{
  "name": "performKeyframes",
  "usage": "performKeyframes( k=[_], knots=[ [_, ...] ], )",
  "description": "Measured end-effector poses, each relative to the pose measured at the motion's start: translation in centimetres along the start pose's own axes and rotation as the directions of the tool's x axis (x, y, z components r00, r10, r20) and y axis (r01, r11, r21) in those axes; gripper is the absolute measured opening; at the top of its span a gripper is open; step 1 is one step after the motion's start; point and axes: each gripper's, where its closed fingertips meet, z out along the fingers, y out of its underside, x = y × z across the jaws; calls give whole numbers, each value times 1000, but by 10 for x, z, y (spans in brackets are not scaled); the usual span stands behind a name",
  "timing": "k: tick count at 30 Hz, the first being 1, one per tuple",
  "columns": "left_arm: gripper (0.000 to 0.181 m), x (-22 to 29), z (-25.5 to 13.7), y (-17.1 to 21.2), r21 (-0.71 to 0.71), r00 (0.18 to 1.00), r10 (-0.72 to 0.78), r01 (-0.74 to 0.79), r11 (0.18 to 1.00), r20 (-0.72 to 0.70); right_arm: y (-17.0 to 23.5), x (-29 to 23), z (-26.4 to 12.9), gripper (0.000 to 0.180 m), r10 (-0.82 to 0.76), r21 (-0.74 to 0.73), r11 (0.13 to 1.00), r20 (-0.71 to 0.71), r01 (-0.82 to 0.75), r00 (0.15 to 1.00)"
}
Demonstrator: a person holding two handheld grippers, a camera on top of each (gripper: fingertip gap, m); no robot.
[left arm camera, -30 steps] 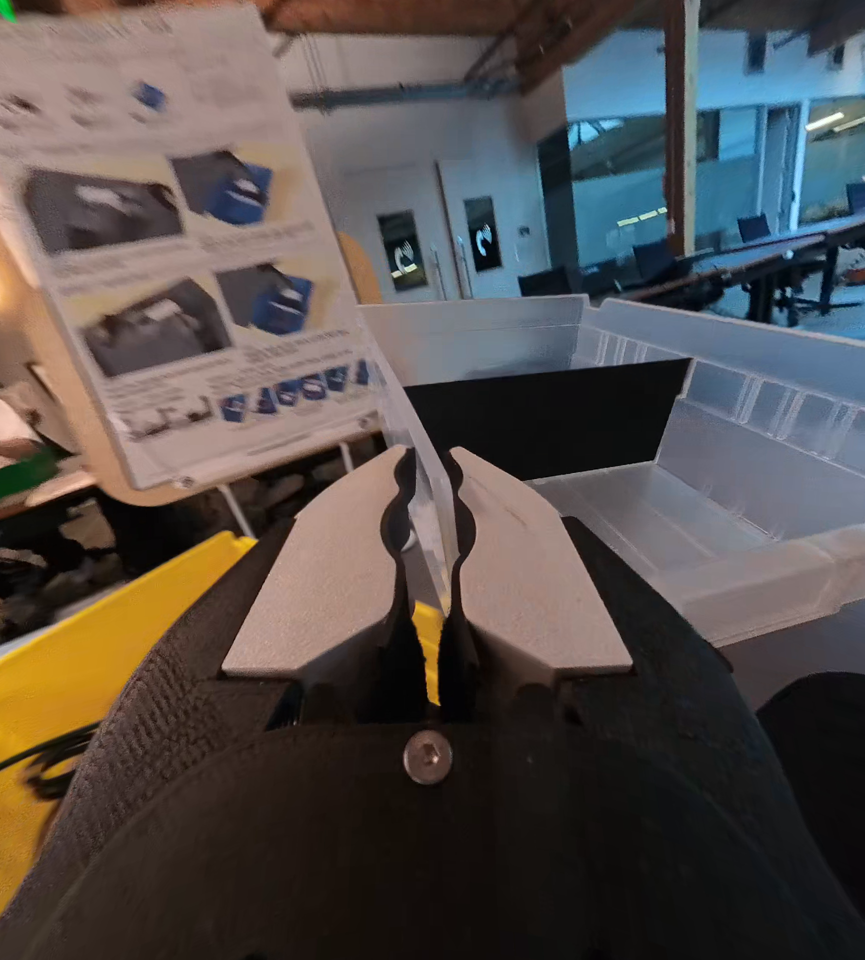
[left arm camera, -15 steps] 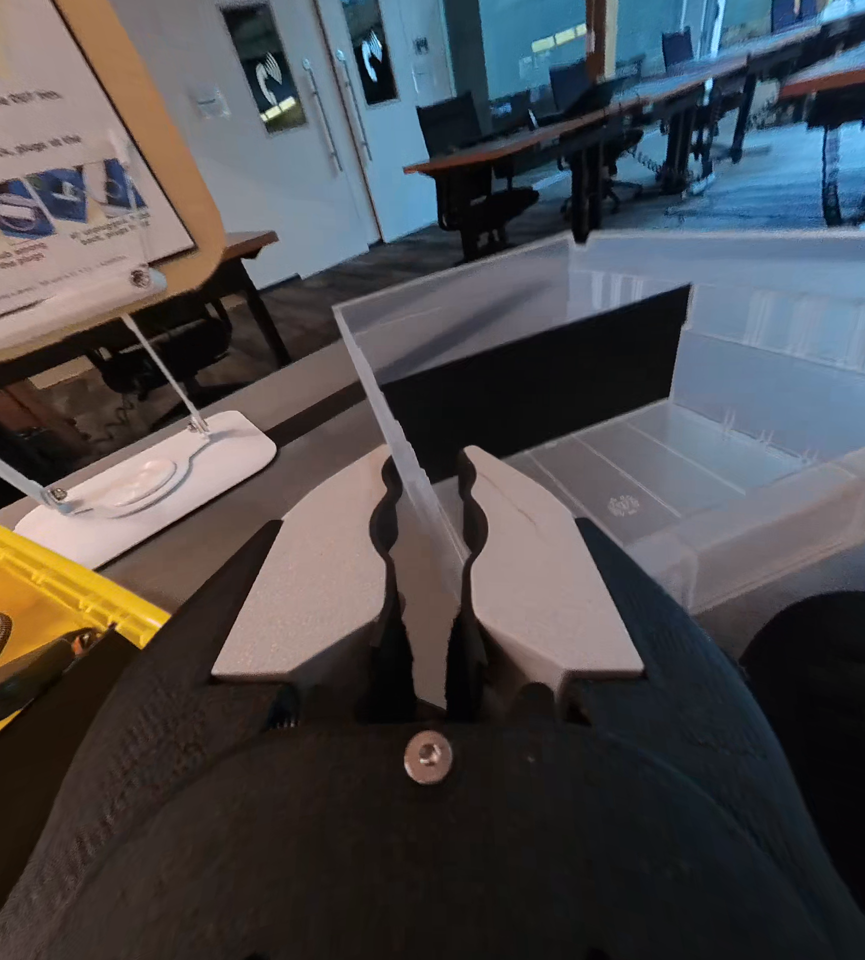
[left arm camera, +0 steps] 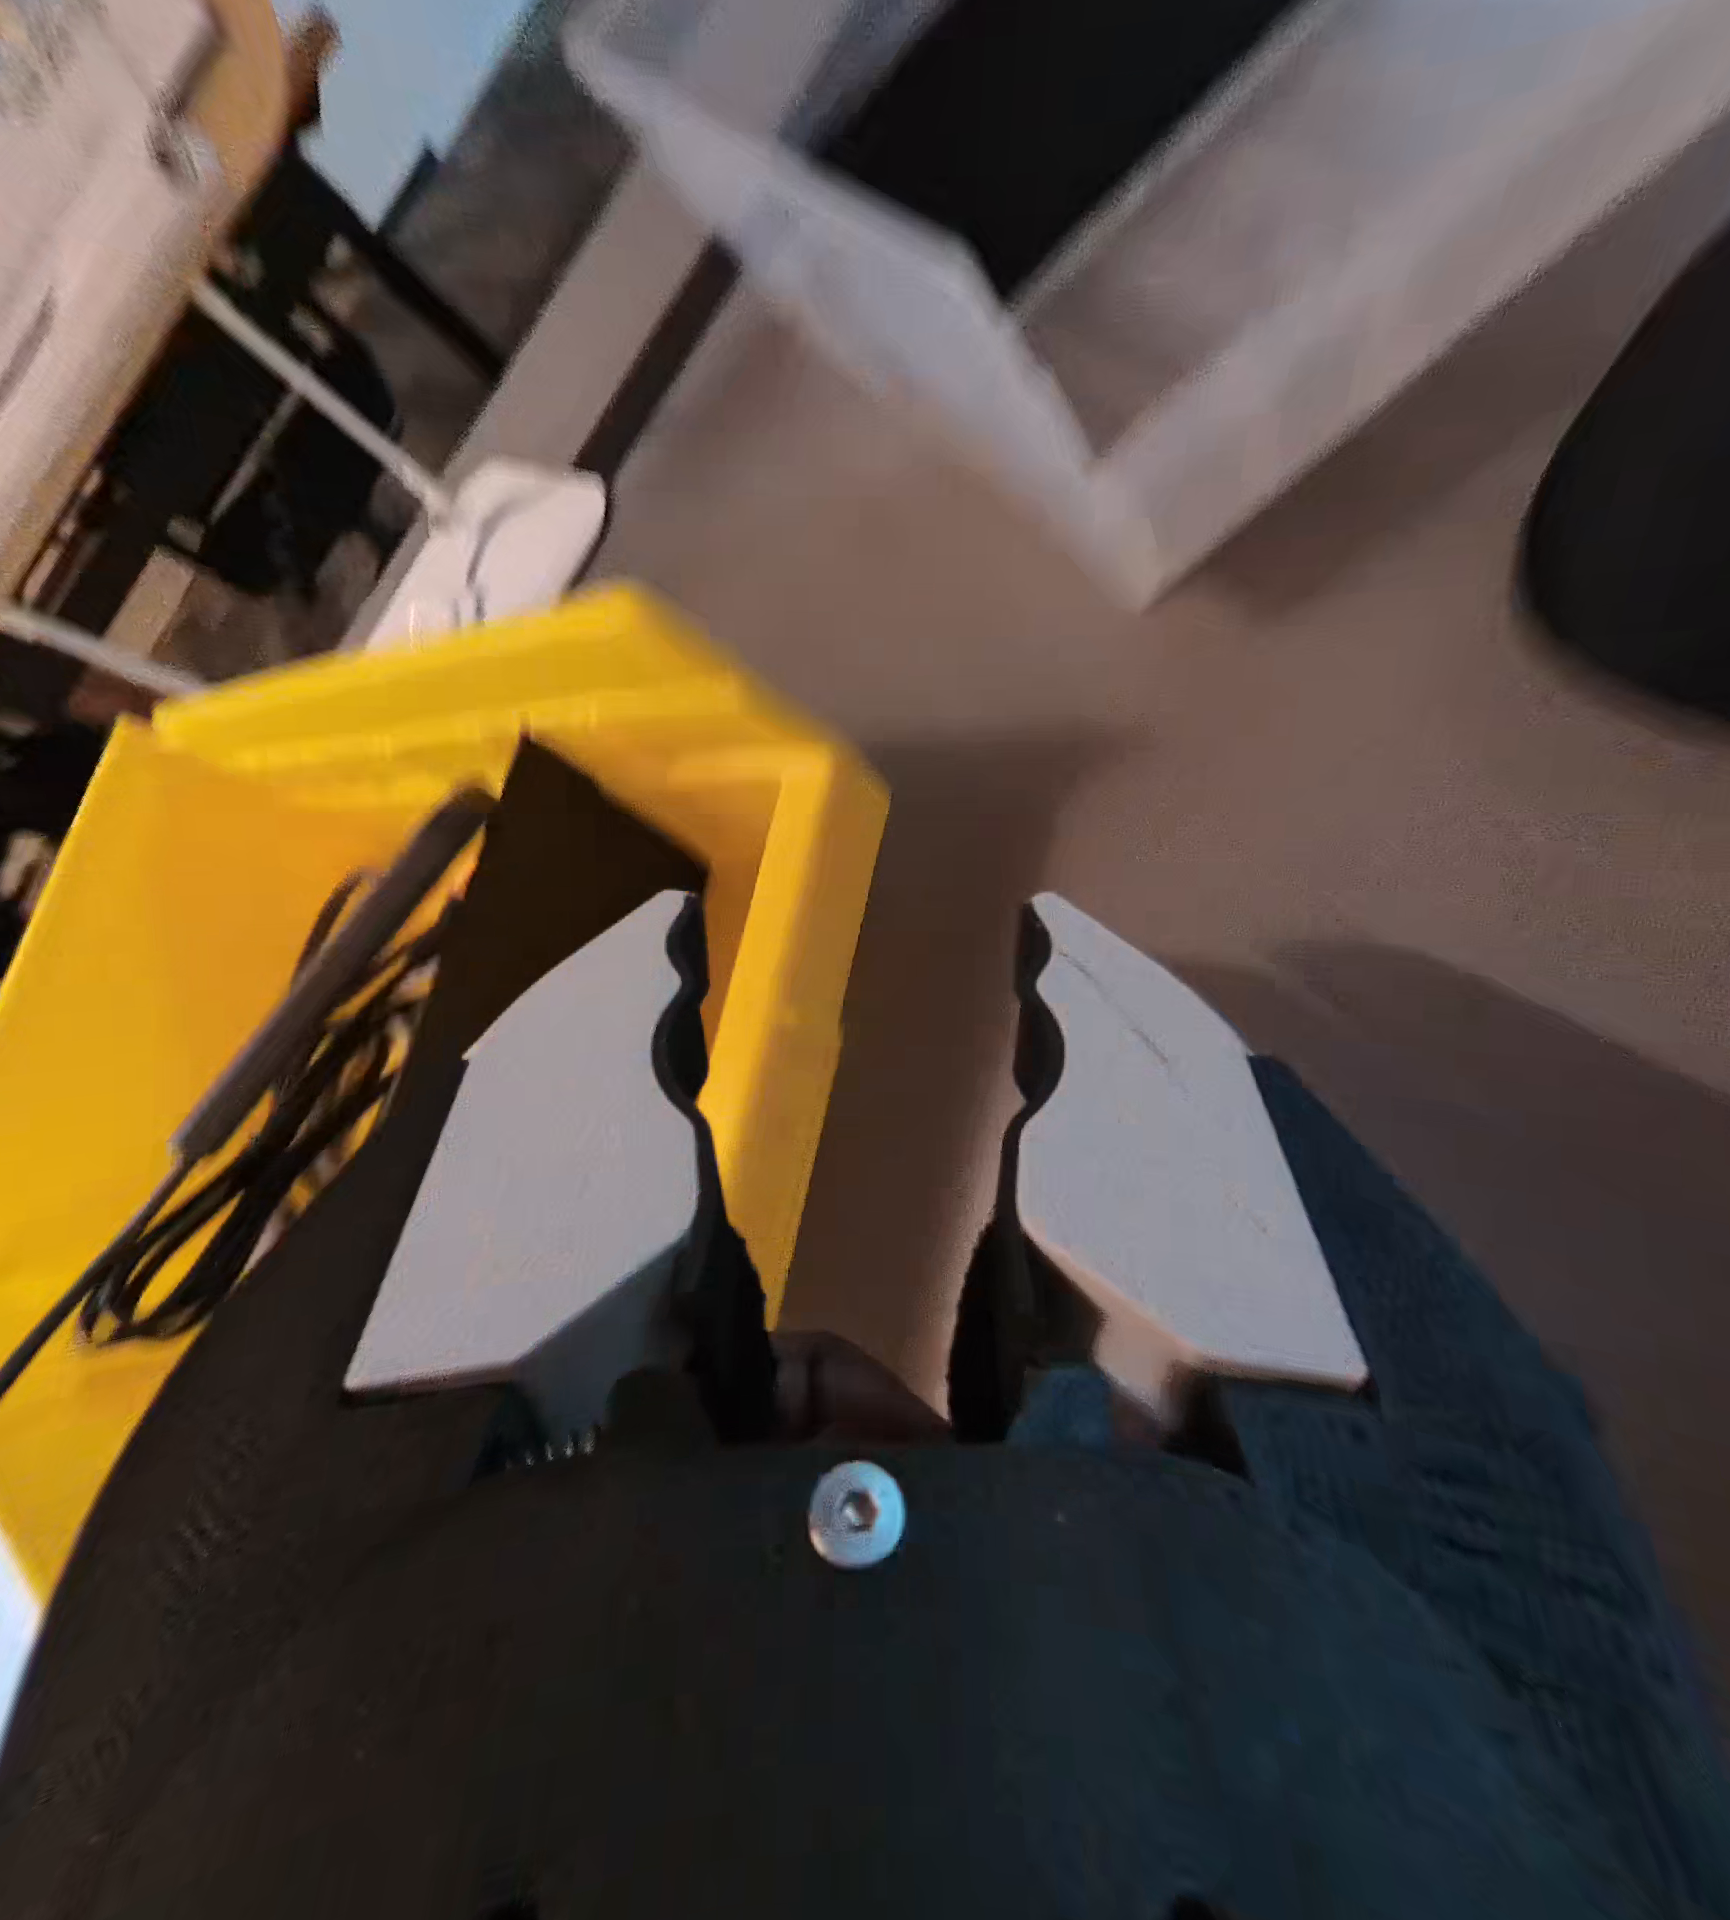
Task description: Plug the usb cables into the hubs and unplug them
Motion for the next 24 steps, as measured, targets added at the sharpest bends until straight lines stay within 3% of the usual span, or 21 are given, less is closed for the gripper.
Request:
performKeyframes(
  k=[4,6,8,10,14,24],
  knots=[
    [56,-10,4,54,-148,997,73,-68,987,27,-6,-15,21,39,-236,-94,967,27,237,971],
    [49,-22,6,71,-187,995,92,-81,979,48,-15,-26,30,39,-203,-55,977,80,208,976],
    [34,-32,2,87,-236,991,126,-111,965,48,-6,-30,40,39,-216,-115,967,119,229,969],
    [34,-36,-4,96,-243,991,131,-122,962,23,10,-21,47,32,-263,-209,937,108,280,959],
    [37,-57,-21,124,-270,994,111,-101,958,24,23,-15,47,32,-204,-235,945,117,226,972],
    [42,-101,-93,208,-336,990,101,-62,940,97,94,12,10,33,-195,-355,911,77,210,978]
  ],
)
